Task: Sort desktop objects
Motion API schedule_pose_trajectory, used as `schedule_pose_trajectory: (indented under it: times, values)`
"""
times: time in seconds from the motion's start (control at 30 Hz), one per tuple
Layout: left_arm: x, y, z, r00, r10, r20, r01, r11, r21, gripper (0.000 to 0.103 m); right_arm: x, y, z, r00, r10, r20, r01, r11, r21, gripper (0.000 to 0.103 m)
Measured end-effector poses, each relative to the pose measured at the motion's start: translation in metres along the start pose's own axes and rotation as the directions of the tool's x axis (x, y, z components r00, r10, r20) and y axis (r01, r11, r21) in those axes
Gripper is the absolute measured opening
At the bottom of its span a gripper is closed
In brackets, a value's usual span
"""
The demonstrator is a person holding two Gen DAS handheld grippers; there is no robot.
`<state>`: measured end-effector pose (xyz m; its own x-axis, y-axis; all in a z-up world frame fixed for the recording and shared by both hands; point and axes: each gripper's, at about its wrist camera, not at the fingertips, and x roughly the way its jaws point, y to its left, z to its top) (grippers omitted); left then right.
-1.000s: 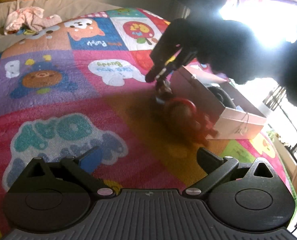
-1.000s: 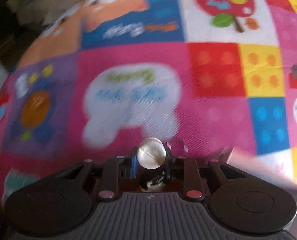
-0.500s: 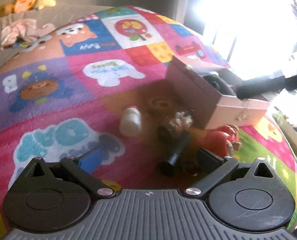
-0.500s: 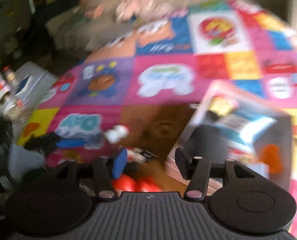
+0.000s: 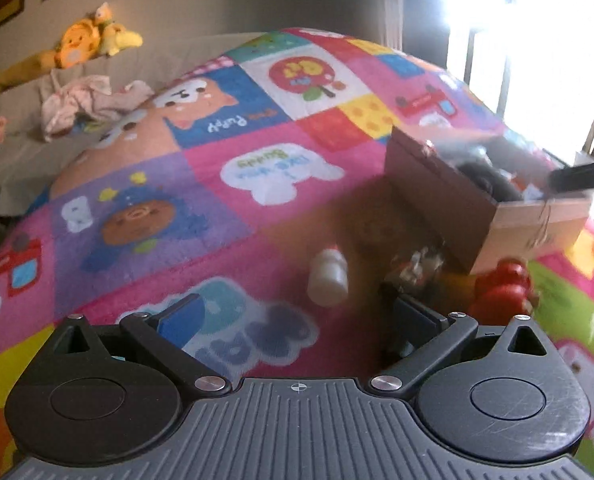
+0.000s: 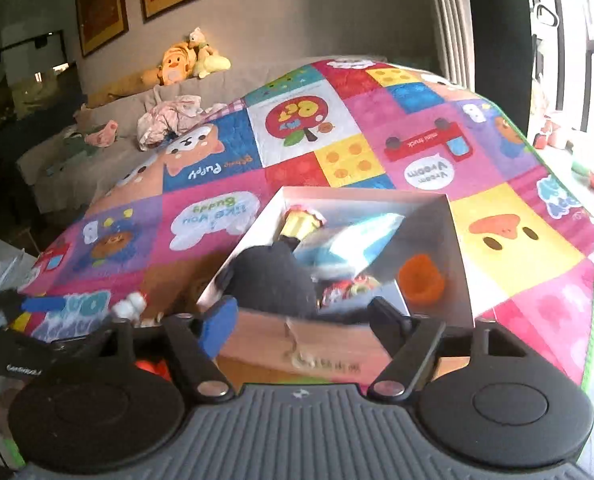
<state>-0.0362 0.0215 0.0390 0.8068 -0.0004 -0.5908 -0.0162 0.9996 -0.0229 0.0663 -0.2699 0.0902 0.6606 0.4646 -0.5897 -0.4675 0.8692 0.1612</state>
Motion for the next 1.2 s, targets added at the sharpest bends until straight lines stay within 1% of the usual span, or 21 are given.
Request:
schedule_pose_trajectory:
  times: [0.07, 0.2, 0.27, 0.33, 0.43, 0.47, 0.5, 0.57, 0.67, 0.73, 0.8, 0.83, 0.9, 0.93, 0.97, 1.0, 1.03, 1.07, 1.1, 1.13, 1.2]
  values:
    - [-0.005, -0.004, 0.002, 0.999, -0.038, 0.011, 0.038, 0.999, 0.001, 0.103, 0.02, -0.004, 0.011, 0.999, 0.026, -0.038, -0.025, 0.999, 0.033, 0.053]
    - [-0.015, -0.014, 0.001, 0.995, -0.1, 0.029, 0.099, 0.994, 0.046, 0.103, 0.044, 0.007, 0.018, 0.989, 0.079, -0.123, -0.082, 0.996, -0.023, 0.052]
    - [-0.022, -0.013, -0.001, 0.992, -0.12, 0.037, 0.118, 0.992, 0.044, 0.103, 0.034, 0.006, 0.019, 0.992, 0.077, -0.095, -0.079, 0.997, -0.024, 0.05]
    - [-0.026, -0.012, -0.003, 0.989, -0.142, 0.035, 0.141, 0.99, 0.024, 0.103, 0.01, 0.002, 0.018, 0.999, 0.037, -0.022, -0.037, 0.999, -0.032, 0.05]
    - [-0.025, -0.016, -0.007, 0.983, -0.181, 0.025, 0.181, 0.983, 0.011, 0.103, -0.022, 0.014, 0.0, 0.994, -0.088, 0.072, 0.098, 0.983, -0.155, 0.05]
    - [-0.021, -0.019, -0.008, 0.981, -0.192, 0.022, 0.192, 0.981, 0.01, 0.103, -0.026, 0.018, -0.008, 0.993, -0.099, 0.068, 0.11, 0.977, -0.182, 0.045]
    - [-0.018, -0.022, -0.009, 0.98, -0.199, 0.018, 0.199, 0.98, 0.009, 0.103, -0.026, 0.02, -0.014, 0.995, -0.09, 0.042, 0.097, 0.975, -0.198, 0.035]
    - [-0.009, -0.029, -0.011, 0.978, -0.21, 0.001, 0.21, 0.978, 0.005, 0.103, -0.02, 0.029, -0.025, 0.994, -0.106, 0.011, 0.106, 0.966, -0.236, 0.027]
    - [-0.004, -0.035, -0.014, 0.973, -0.232, -0.009, 0.232, 0.973, -0.001, 0.103, -0.006, 0.047, -0.04, 0.975, -0.209, 0.068, 0.22, 0.916, -0.336, 0.027]
    - [-0.005, -0.037, -0.016, 0.975, -0.221, -0.013, 0.221, 0.975, 0.023, 0.103, 0.004, 0.055, -0.045, 0.973, -0.218, 0.073, 0.229, 0.894, -0.385, 0.027]
    - [-0.006, -0.034, -0.018, 0.978, -0.208, -0.017, 0.209, 0.978, 0.028, 0.103, 0.011, 0.065, -0.051, 0.965, -0.244, 0.093, 0.259, 0.848, -0.462, 0.027]
    - [-0.005, -0.032, -0.018, 0.979, -0.203, -0.019, 0.203, 0.979, 0.02, 0.103, 0.013, 0.068, -0.053, 0.957, -0.266, 0.116, 0.288, 0.814, -0.505, 0.027]
    - [-0.004, -0.027, -0.018, 0.982, -0.186, -0.024, 0.186, 0.983, 0.005, 0.103, 0.015, 0.075, -0.053, 0.923, -0.332, 0.196, 0.382, 0.722, -0.577, 0.027]
    - [-0.003, -0.025, -0.018, 0.984, -0.177, -0.026, 0.177, 0.984, 0.001, 0.103, 0.014, 0.076, -0.05, 0.909, -0.347, 0.231, 0.414, 0.692, -0.591, 0.026]
    - [-0.003, -0.024, -0.018, 0.985, -0.169, -0.027, 0.169, 0.986, -0.003, 0.103, 0.013, 0.075, -0.044, 0.875, -0.391, 0.285, 0.482, 0.652, -0.585, 0.025]
    - [-0.003, -0.022, -0.018, 0.986, -0.166, -0.025, 0.165, 0.986, -0.007, 0.103, 0.012, 0.073, -0.038, 0.827, -0.44, 0.35, 0.561, 0.6, -0.57, 0.025]
    - [-0.003, -0.022, -0.018, 0.986, -0.164, -0.024, 0.164, 0.986, -0.011, 0.103, 0.011, 0.069, -0.032, 0.787, -0.474, 0.396, 0.616, 0.564, -0.55, 0.025]
    - [-0.004, -0.021, -0.018, 0.986, -0.164, -0.023, 0.164, 0.986, -0.014, 0.103, 0.008, 0.063, -0.023, 0.755, -0.505, 0.419, 0.656, 0.556, -0.511, 0.025]
    - [-0.004, -0.021, -0.018, 0.986, -0.164, -0.024, 0.164, 0.986, -0.013, 0.103, 0.001, 0.056, -0.015, 0.75, -0.517, 0.413, 0.662, 0.585, -0.469, 0.025]
    - [-0.003, -0.022, -0.018, 0.986, -0.164, -0.026, 0.163, 0.986, -0.012, 0.103, -0.007, 0.049, -0.007, 0.765, -0.513, 0.39, 0.644, 0.636, -0.426, 0.025]
    - [-0.002, -0.023, -0.019, 0.986, -0.164, -0.032, 0.164, 0.986, -0.011, 0.103, -0.024, 0.035, 0.001, 0.83, -0.454, 0.325, 0.55, 0.761, -0.344, 0.025]
